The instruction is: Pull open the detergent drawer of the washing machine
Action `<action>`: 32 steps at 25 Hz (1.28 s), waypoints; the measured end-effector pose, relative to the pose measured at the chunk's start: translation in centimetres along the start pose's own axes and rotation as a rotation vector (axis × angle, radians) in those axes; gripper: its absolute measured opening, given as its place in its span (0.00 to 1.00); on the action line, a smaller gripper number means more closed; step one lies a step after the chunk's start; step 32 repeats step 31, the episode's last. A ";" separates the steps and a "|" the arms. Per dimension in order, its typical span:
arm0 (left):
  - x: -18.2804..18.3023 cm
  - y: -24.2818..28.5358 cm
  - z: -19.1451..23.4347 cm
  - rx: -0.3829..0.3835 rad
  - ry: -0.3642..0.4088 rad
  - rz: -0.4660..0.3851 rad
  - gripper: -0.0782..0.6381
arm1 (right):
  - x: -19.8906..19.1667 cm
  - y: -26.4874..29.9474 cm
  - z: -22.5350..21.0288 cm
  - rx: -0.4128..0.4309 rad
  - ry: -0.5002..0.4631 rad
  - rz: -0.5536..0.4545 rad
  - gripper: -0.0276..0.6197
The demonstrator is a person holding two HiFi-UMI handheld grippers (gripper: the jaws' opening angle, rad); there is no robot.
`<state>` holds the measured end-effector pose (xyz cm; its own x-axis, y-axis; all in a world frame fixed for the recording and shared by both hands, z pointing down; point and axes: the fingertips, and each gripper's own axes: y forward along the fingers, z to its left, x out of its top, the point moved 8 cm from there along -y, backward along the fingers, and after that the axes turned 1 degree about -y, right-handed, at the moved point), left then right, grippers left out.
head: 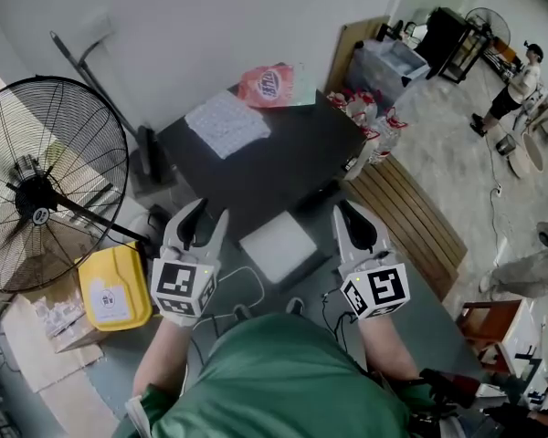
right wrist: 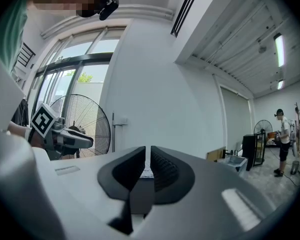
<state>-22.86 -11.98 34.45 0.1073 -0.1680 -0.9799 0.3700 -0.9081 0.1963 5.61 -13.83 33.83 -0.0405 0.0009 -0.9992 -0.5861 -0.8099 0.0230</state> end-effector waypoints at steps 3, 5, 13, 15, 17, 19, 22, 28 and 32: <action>0.1 0.0 0.0 0.002 0.000 0.004 0.31 | 0.1 0.0 0.0 -0.001 -0.001 -0.002 0.09; 0.1 0.0 0.0 0.002 0.000 0.005 0.31 | 0.2 0.0 0.0 -0.003 -0.002 -0.003 0.09; 0.1 0.2 -0.1 0.002 0.001 0.011 0.31 | 0.1 0.0 0.1 0.003 -0.010 -0.003 0.09; 0.0 0.2 -0.1 0.001 0.002 0.012 0.31 | 0.0 0.0 0.1 0.003 -0.010 -0.002 0.09; 0.0 0.2 -0.1 0.002 0.001 0.013 0.31 | -0.1 0.0 0.1 0.003 -0.010 -0.001 0.09; -0.1 0.1 -0.1 0.003 0.001 0.016 0.31 | -0.1 -0.1 0.2 0.004 -0.011 0.000 0.09; -0.1 0.1 0.0 0.003 0.001 0.017 0.31 | 0.0 0.0 0.2 0.004 -0.013 0.002 0.09; -0.1 0.2 -0.1 0.002 0.003 0.017 0.31 | -0.1 0.0 0.2 0.006 -0.010 -0.001 0.09; -0.1 0.3 -0.1 0.001 0.003 0.020 0.31 | -0.1 0.0 0.2 0.008 -0.011 0.001 0.09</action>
